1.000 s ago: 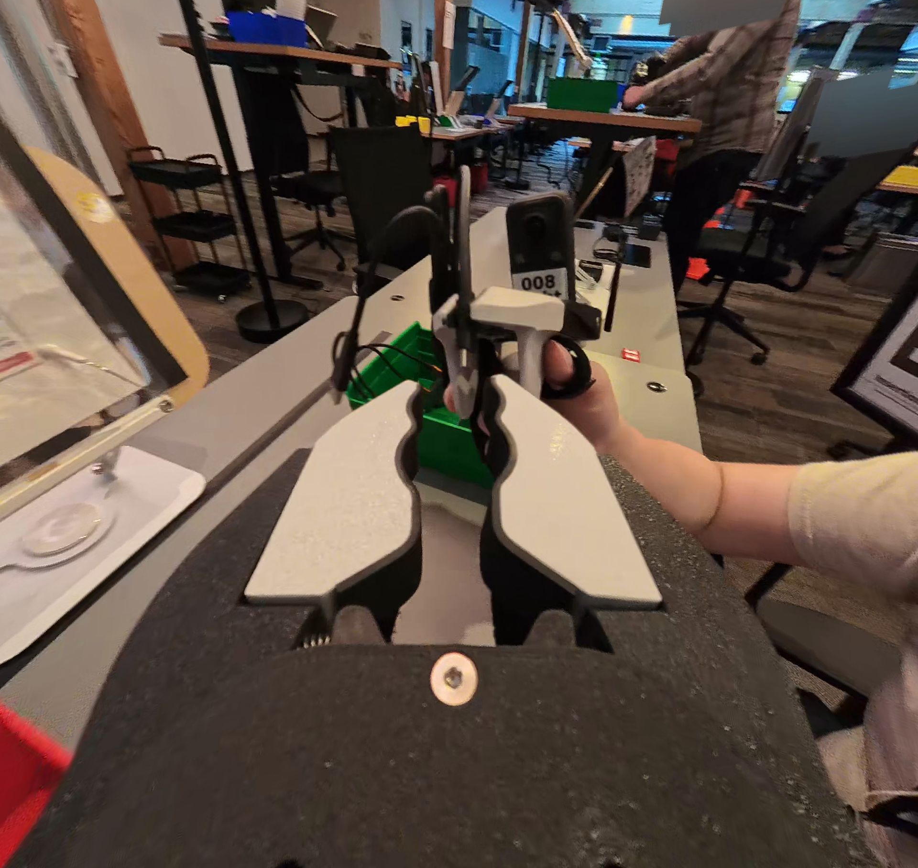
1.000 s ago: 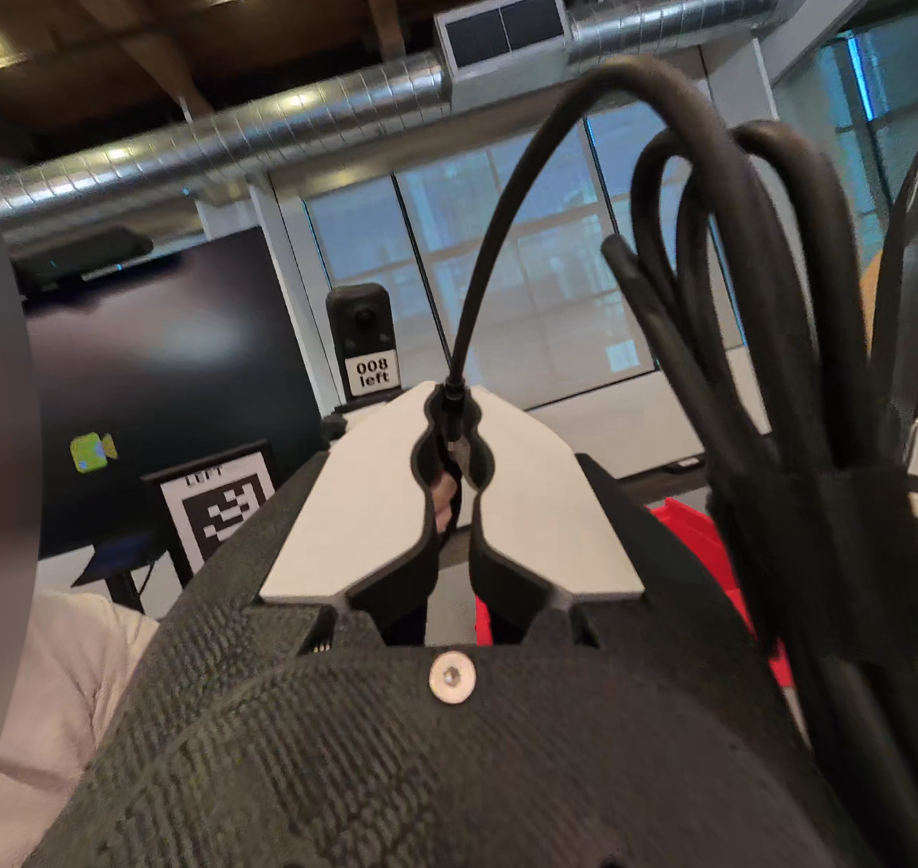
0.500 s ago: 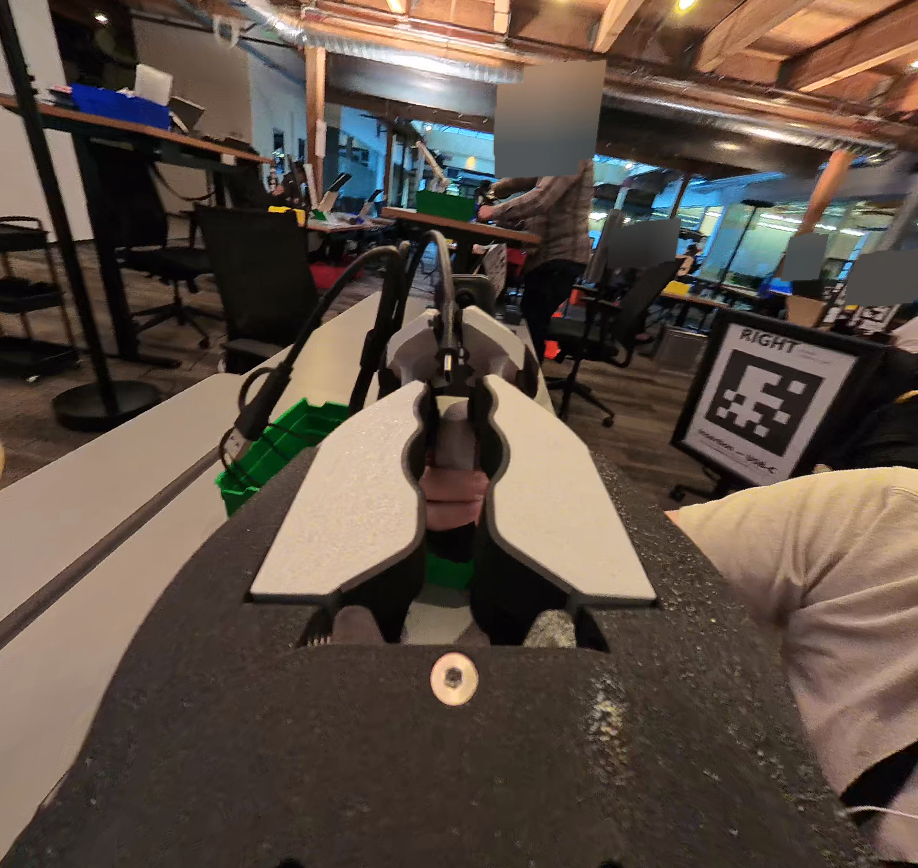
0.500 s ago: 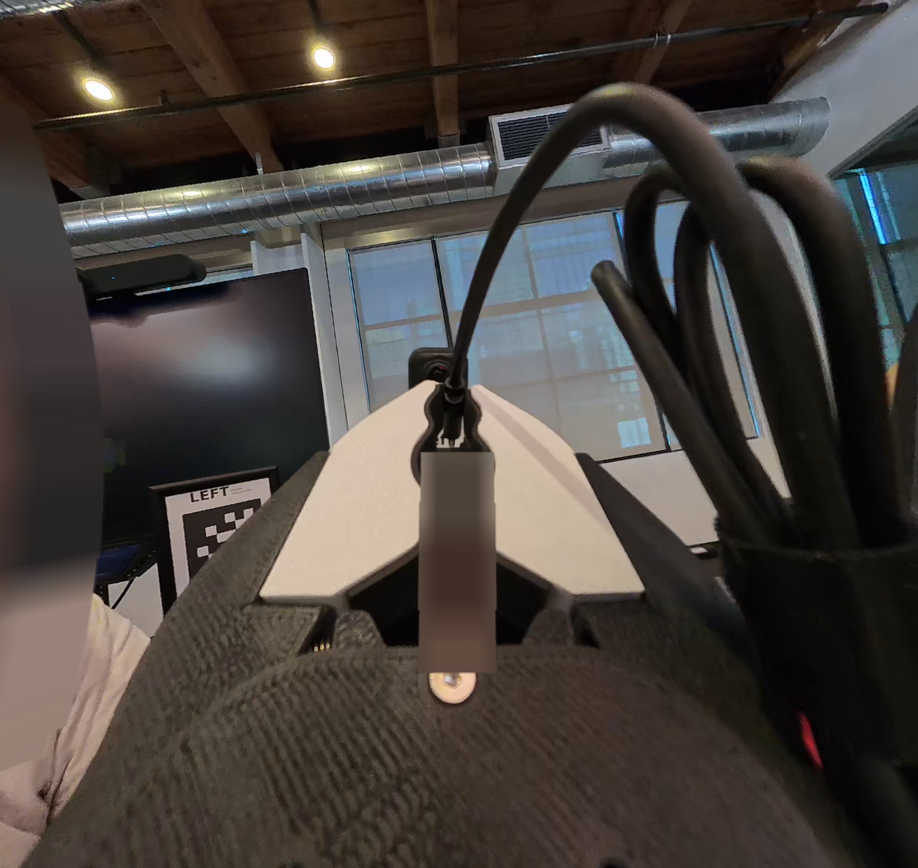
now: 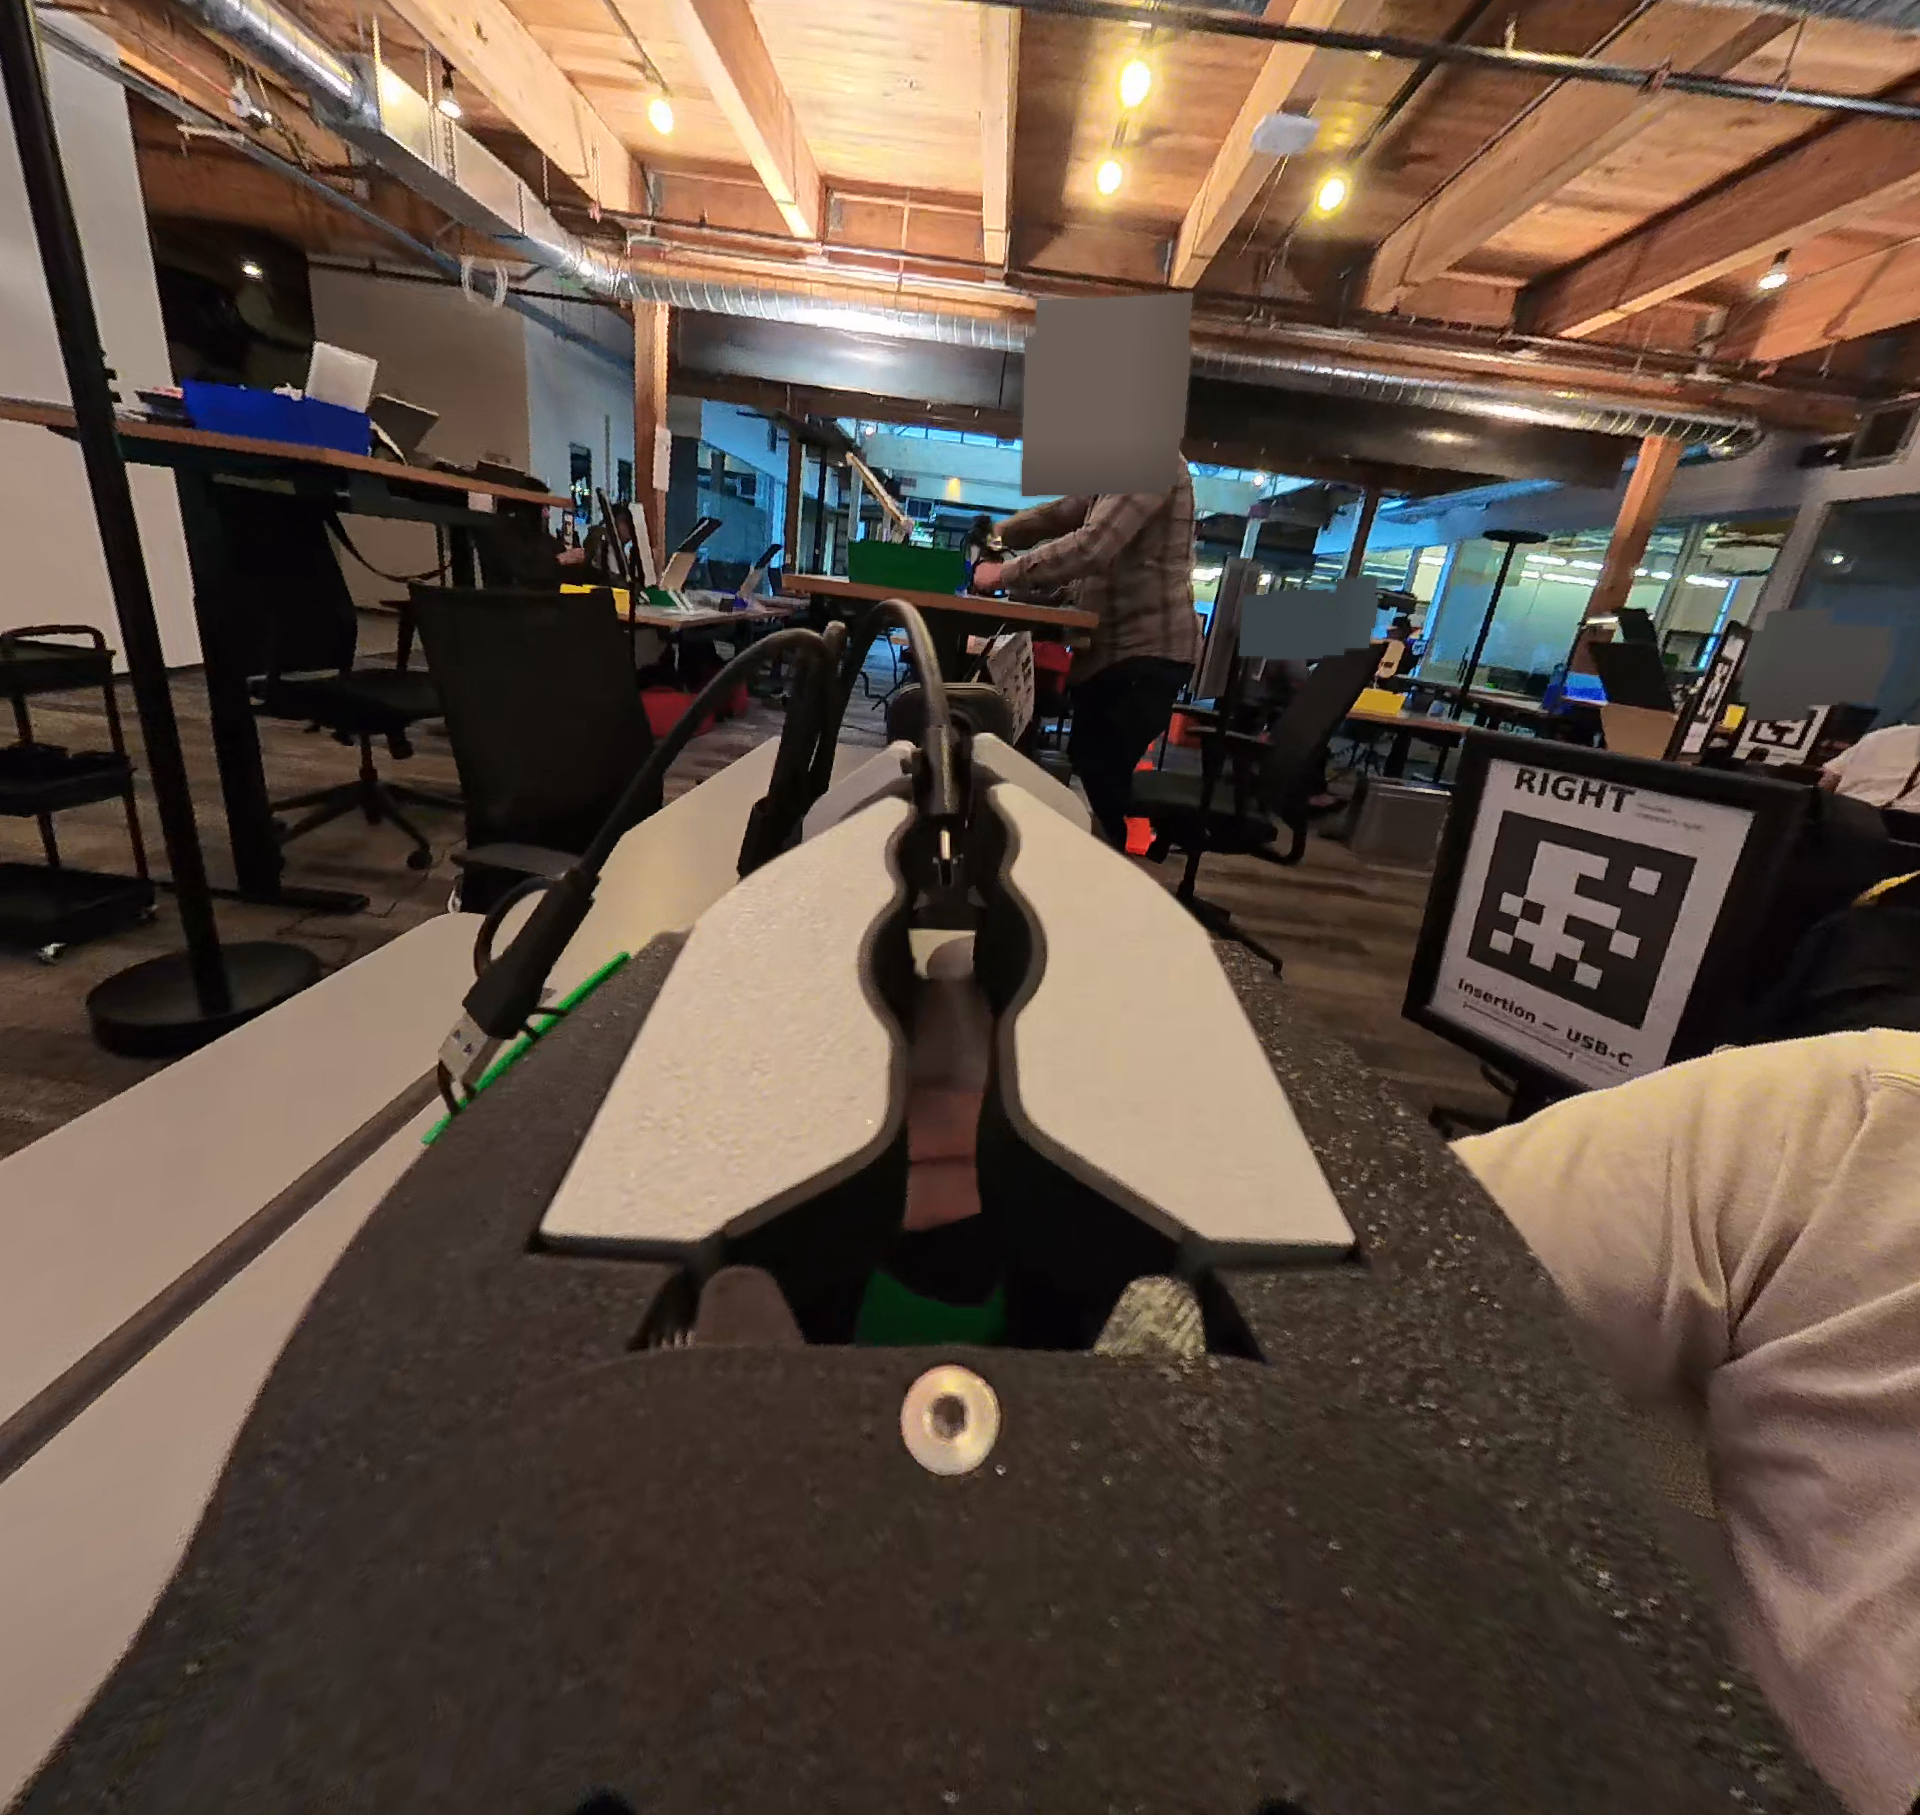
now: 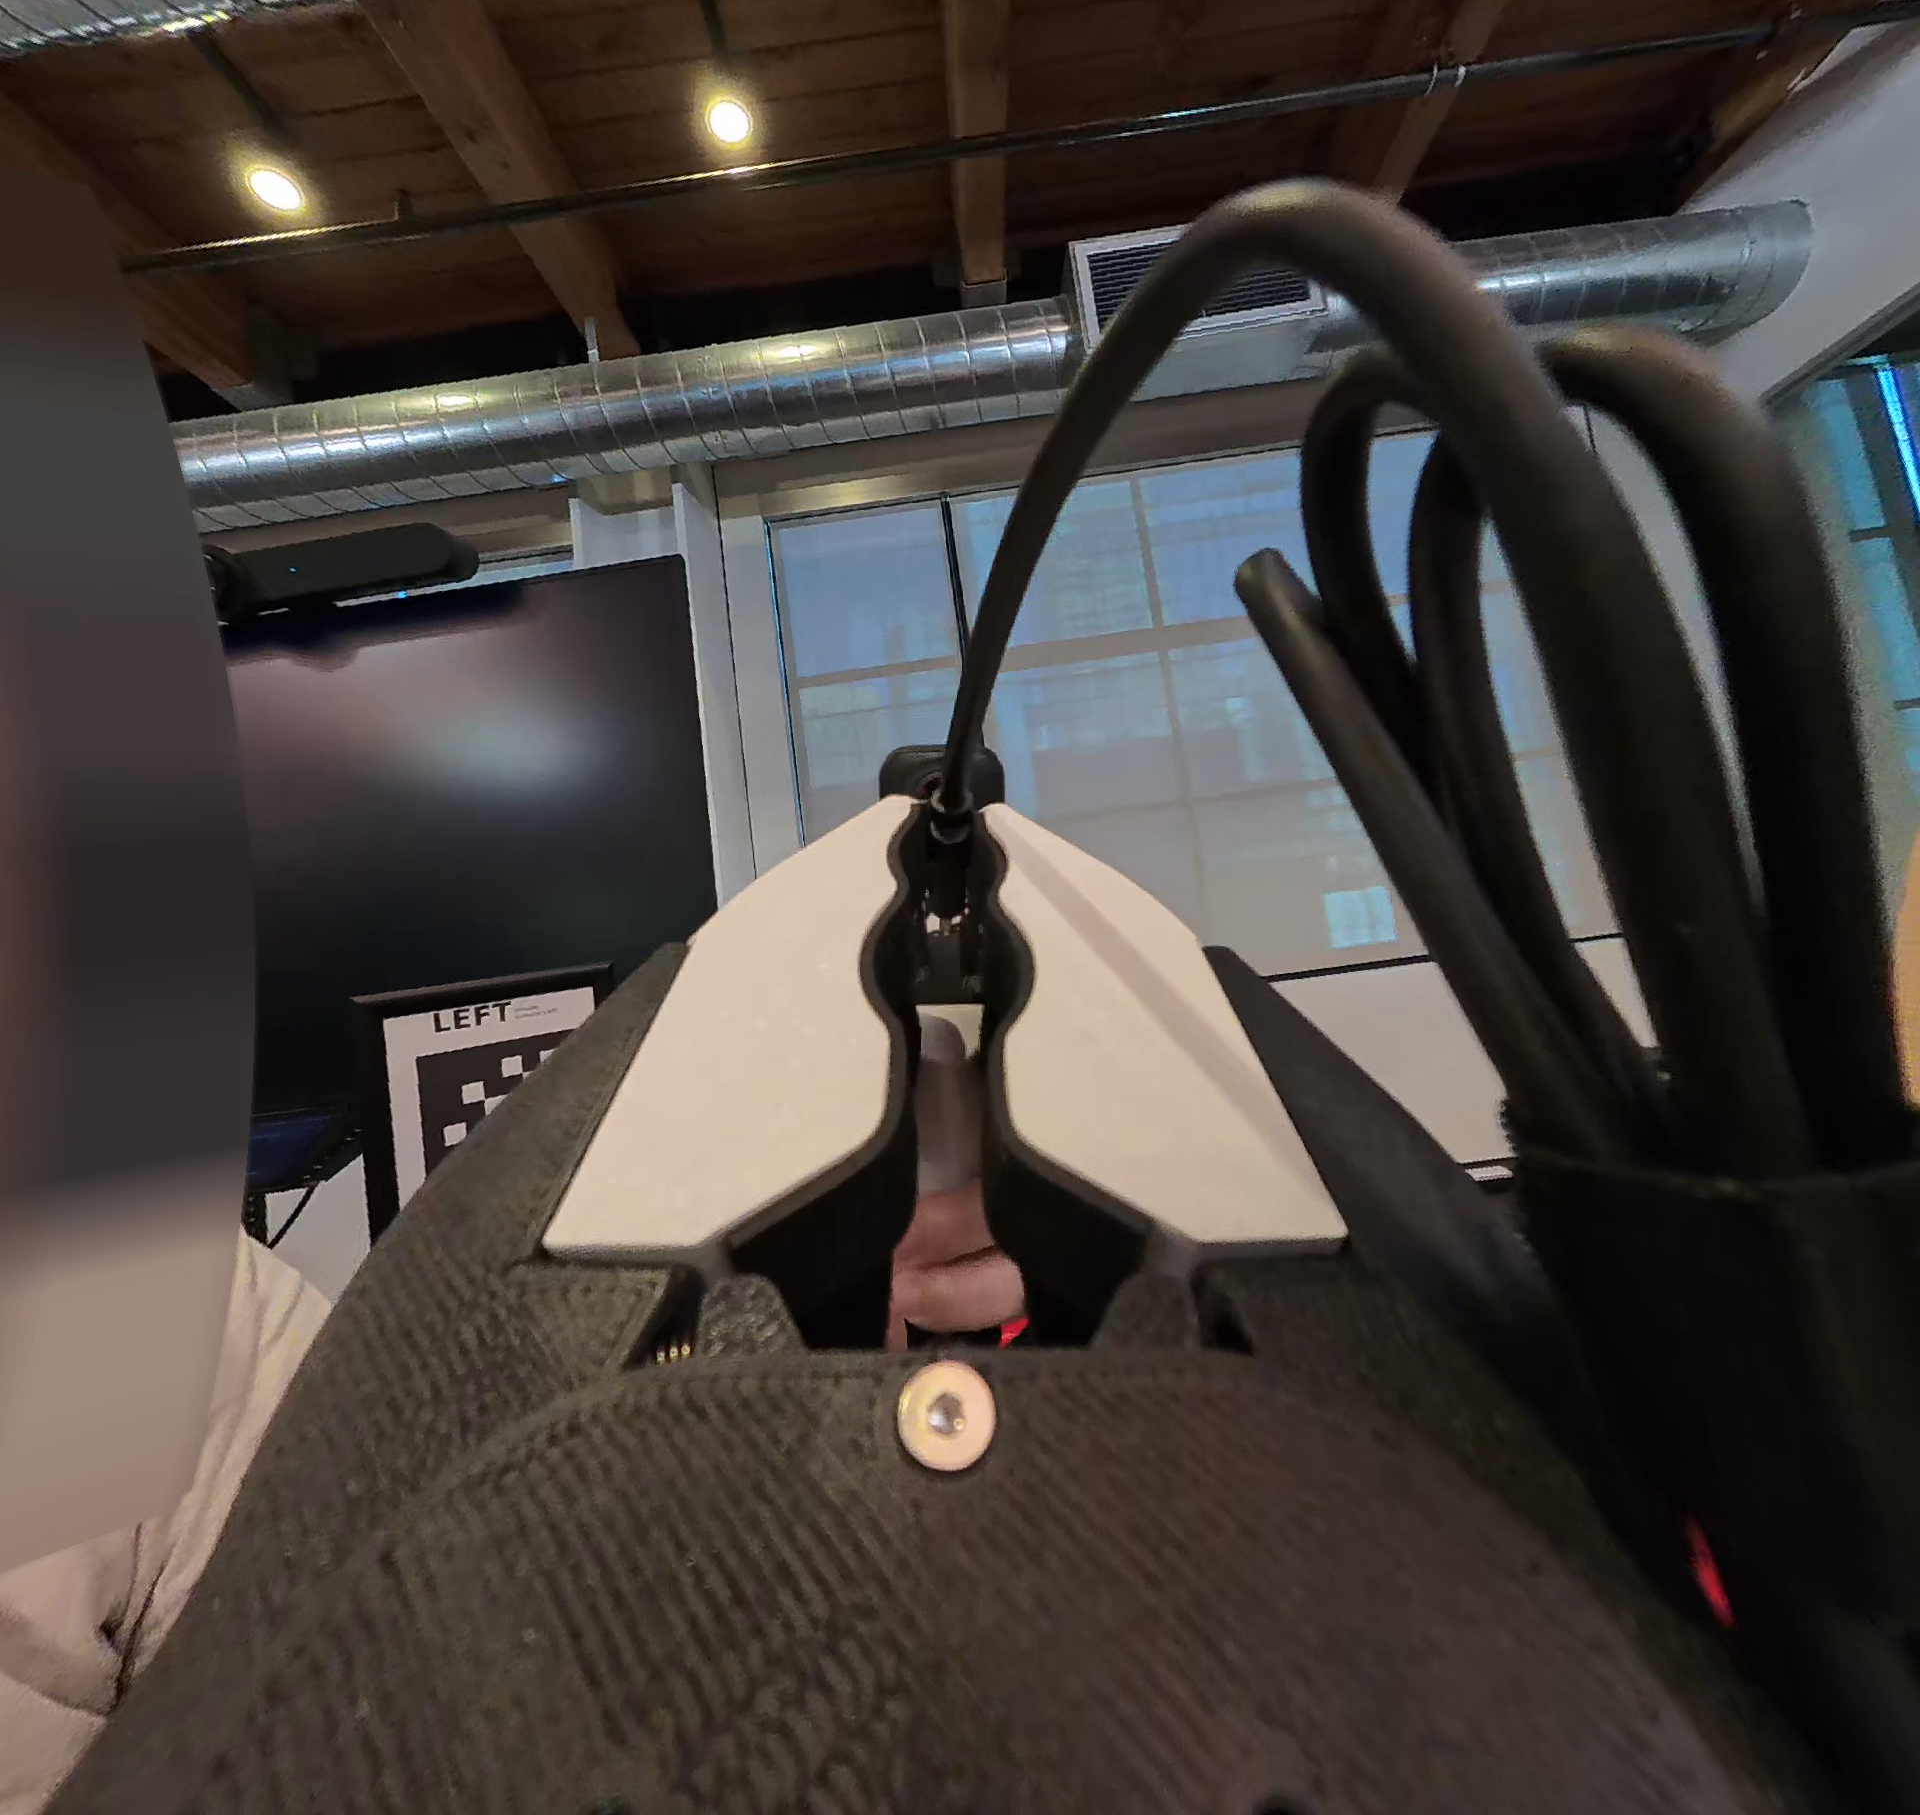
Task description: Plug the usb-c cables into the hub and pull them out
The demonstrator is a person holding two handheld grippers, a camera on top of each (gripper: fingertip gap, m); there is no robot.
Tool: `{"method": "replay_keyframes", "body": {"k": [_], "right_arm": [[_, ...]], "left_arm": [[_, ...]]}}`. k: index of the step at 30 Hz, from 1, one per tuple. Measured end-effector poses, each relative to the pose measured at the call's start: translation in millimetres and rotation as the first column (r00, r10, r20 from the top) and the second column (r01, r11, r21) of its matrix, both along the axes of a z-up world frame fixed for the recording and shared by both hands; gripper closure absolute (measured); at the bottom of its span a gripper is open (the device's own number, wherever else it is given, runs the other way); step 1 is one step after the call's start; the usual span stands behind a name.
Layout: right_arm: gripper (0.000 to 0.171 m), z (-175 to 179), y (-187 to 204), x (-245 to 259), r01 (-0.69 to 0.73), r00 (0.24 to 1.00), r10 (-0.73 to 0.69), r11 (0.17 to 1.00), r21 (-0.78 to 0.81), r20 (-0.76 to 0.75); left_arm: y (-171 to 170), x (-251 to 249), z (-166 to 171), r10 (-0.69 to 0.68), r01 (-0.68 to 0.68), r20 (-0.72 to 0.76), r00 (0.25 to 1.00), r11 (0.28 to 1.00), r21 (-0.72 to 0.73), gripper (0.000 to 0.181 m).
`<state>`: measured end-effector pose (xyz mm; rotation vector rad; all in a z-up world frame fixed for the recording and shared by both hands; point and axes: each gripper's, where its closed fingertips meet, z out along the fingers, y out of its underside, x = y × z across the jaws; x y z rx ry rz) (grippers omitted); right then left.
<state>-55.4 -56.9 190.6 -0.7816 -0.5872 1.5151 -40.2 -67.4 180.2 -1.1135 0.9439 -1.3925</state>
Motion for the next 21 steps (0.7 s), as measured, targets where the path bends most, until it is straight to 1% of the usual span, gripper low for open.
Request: {"method": "replay_keyframes", "body": {"k": [4, 10, 13, 16, 18, 21], "right_arm": [[0.164, -0.8, -1.3, -1.8, 0.006, 1.000, -0.006, 1.000, 0.015, -0.005], [0.164, 0.5, -1.1, 0.1, -0.008, 1.000, 0.008, 1.000, 0.007, -0.022], [0.164, 0.2, -0.8, -1.1, -0.011, 1.000, 0.010, 1.000, -0.004, -0.017], [0.162, -0.9, 0.4, -2.9, -0.001, 1.000, 0.001, 1.000, -0.014, -0.007], [0.158, -2.6, 1.6, -5.5, 0.017, 1.000, -0.016, 1.000, -0.015, 0.013], [0.159, -6.2, -5.2, -14.7, 0.006, 0.997, -0.008, 1.000, 0.022, 0.071]], "left_arm": [[0.0, 3.9, -5.7, -0.007, 0.007, -0.034, 0.999, 1.000, 0.002, 0.173], [-0.2, 4.2, -3.8, 0.010, -0.010, -0.015, 1.000, 0.999, 0.030, 0.175], [0.5, 2.3, -4.1, 0.019, -0.018, -0.032, 0.999, 0.999, 0.039, 0.175], [3.0, -4.9, -1.0, 0.020, -0.020, -0.030, 0.999, 1.000, 0.021, 0.175], [7.5, -14.5, 3.1, 0.029, -0.029, -0.013, 0.999, 1.000, -0.001, 0.175], [17.9, -33.1, 7.1, 0.046, -0.046, -0.003, 0.999, 0.998, -0.053, 0.175]]}}
